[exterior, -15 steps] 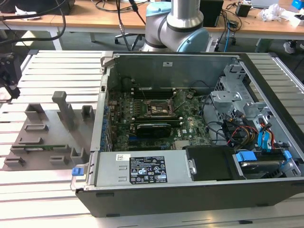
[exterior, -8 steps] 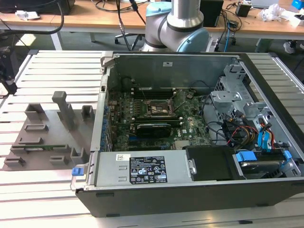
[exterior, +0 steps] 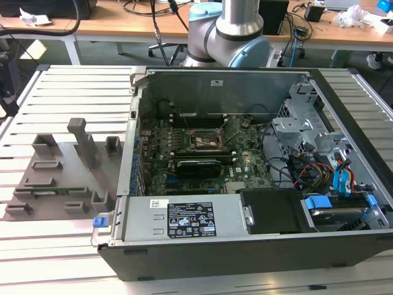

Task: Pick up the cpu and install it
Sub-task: 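Pick up the cpu and move it towards the insertion slot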

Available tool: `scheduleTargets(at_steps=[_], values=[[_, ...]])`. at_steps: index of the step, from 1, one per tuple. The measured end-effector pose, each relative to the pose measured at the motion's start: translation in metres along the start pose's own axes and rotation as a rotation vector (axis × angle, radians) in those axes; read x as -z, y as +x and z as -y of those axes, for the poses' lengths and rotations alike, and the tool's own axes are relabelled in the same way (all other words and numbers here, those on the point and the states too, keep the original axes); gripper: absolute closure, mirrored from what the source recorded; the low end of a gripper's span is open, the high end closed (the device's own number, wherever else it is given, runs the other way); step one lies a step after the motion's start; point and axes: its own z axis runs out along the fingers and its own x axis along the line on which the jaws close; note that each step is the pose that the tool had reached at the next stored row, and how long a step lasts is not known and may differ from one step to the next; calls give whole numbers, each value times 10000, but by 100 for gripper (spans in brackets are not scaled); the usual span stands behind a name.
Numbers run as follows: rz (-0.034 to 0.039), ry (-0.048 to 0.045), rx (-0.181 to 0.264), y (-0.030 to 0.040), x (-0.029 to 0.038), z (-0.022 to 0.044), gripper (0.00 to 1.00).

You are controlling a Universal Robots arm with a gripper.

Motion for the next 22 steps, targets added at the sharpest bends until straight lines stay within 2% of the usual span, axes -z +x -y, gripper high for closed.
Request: scheduleTargets(at_steps=[5, 21, 22], values=[[-1, 0, 0, -2, 73, 2, 45], [0, 0, 0, -9, 404, 12, 45], [2, -2, 0, -9, 404, 12, 45]])
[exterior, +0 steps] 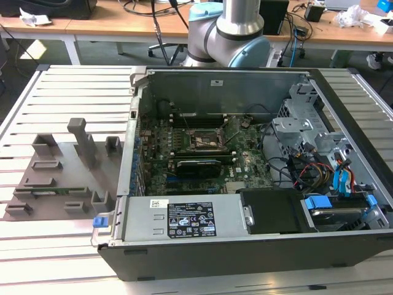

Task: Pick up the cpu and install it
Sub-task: 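Pick up the cpu and move it towards the insertion slot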

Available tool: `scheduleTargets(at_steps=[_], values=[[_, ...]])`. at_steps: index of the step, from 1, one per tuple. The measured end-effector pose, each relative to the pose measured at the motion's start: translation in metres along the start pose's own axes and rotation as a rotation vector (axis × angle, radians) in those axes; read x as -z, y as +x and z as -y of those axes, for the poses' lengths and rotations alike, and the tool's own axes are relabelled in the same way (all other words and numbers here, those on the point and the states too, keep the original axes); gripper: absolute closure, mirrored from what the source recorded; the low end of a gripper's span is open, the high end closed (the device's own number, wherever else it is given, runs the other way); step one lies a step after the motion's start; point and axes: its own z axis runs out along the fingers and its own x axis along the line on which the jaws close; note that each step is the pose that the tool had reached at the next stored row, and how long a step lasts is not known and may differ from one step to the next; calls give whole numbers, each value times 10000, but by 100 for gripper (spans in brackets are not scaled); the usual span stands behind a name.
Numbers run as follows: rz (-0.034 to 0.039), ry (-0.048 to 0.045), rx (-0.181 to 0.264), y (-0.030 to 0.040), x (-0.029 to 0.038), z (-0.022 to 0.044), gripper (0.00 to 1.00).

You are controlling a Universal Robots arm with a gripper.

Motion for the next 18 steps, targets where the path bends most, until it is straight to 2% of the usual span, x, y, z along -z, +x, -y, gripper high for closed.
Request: scheduleTargets(at_steps=[3, 6, 15, 17, 18], values=[[-2, -4, 0, -1, 2, 0, 45], [-2, -5, 1, -31, 0, 1, 45], [-2, 2, 0, -236, -13, 7, 45], [-4, 5, 1, -405, -44, 11, 45], [-3, 4, 1, -456, -51, 12, 45]])
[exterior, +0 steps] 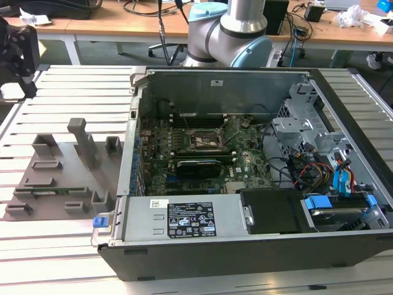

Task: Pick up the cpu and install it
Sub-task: 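Pick up the cpu and move it towards the insertion slot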

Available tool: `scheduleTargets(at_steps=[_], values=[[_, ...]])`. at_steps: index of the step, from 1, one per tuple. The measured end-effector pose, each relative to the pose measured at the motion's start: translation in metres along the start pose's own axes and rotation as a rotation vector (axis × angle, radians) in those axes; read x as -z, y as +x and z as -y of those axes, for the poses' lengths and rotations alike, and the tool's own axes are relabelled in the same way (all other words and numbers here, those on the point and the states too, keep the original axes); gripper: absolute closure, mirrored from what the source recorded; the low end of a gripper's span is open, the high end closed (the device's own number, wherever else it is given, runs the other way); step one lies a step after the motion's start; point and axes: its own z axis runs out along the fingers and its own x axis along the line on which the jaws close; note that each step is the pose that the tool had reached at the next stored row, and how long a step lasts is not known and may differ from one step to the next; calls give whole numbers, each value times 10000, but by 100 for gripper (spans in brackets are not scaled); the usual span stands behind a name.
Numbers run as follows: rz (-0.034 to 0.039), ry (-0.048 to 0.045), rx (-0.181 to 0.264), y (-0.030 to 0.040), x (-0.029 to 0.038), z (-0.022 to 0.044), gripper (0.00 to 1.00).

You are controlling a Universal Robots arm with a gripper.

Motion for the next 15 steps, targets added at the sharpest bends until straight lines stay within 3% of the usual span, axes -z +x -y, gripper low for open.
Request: scheduleTargets(at_steps=[15], values=[[0, 1, 0, -185, -20, -2, 45]])
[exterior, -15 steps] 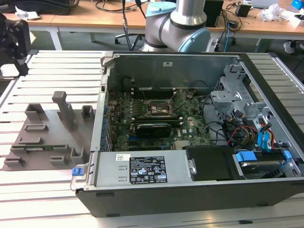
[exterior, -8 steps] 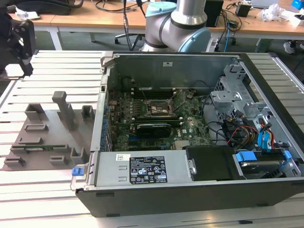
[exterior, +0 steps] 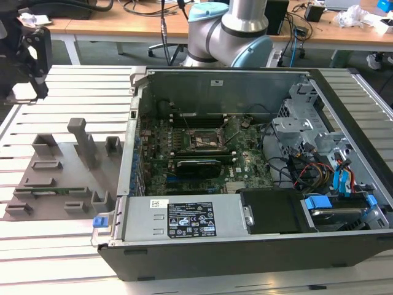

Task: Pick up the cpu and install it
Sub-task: 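Pick up the cpu and move it towards the insertion slot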

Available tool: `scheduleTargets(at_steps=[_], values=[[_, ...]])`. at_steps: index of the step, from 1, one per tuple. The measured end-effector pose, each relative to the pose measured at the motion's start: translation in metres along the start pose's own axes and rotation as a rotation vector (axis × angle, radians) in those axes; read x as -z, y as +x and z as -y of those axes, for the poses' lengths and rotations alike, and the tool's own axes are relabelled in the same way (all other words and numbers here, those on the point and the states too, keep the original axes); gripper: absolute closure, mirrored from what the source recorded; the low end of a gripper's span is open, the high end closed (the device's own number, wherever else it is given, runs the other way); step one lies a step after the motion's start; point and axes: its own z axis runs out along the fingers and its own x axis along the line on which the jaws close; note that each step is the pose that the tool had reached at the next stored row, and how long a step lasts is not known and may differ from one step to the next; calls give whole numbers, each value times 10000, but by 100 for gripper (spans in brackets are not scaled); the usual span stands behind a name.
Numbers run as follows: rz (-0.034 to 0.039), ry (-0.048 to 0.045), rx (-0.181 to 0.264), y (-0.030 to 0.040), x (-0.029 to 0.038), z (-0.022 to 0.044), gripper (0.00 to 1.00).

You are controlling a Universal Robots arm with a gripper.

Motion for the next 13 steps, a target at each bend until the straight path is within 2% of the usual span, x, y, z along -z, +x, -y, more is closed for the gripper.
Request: scheduleTargets(at_steps=[13], values=[[0, -1, 0, -128, -29, -1, 45]])
